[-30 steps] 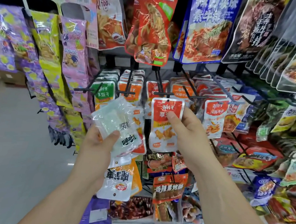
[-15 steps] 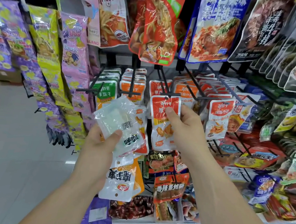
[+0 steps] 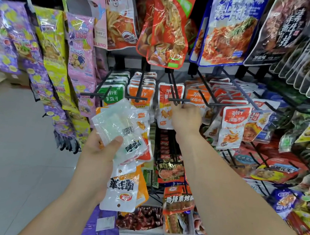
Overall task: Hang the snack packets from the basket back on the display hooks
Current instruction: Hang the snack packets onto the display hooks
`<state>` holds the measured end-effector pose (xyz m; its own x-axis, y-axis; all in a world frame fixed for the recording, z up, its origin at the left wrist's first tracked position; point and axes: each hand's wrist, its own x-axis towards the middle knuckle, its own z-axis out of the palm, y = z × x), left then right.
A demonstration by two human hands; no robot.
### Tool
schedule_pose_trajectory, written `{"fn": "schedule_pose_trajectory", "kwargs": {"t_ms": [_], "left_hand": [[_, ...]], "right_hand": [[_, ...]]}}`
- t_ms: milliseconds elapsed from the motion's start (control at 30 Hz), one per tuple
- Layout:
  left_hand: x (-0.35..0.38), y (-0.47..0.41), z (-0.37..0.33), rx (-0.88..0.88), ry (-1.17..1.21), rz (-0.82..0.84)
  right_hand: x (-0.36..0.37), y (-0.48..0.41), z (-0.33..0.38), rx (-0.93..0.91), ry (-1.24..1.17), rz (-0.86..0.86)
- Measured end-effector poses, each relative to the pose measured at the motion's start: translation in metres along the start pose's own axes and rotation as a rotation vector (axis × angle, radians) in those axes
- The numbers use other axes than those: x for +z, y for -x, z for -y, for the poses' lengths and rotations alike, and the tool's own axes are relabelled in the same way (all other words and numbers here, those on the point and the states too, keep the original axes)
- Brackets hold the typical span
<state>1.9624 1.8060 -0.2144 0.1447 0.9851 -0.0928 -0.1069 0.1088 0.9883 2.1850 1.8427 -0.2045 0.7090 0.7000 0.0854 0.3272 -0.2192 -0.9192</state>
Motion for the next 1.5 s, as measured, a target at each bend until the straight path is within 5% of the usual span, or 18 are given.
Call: {"fn": "schedule_pose_trajectory", "kwargs": {"t_ms": [100, 200, 433, 533, 600, 933, 1500], "left_hand": [[-0.003, -0.001, -0.001, -0.005, -0.004, 0.003], [-0.006, -0.004, 0.0, -0.015, -0.004, -0.007], [-0.005, -0.008, -0.002, -0.003, 0.012, 0.023], [-0.002, -0.009, -0.001, -0.007, 0.016, 0.063], [0.0, -0.008, 0.0, -0.006, 0.013, 0.092], [0.026, 0.009, 0.006, -0.025, -0.049, 0.225], [0.039, 0.046, 0.015, -0.092, 0.101, 0.237]], "right_hand": [[0.009, -0.004, -0.001, -0.126, 0.394, 0.08], [0.014, -0.013, 0.01, -0.066, 0.478, -0.006], [0.014, -0.005, 0.008, -0.011, 0.266, 0.052], [0.007, 0.017, -0.003, 0.139, -0.311, 0.028], [-0.001, 0.035, -0.011, 0.248, -0.434, -0.048], [-0.017, 0.11, -0.008, 0.017, -0.364, 0.221], [-0.038, 0.121, -0.031, 0.094, -0.705, 0.218]]}}
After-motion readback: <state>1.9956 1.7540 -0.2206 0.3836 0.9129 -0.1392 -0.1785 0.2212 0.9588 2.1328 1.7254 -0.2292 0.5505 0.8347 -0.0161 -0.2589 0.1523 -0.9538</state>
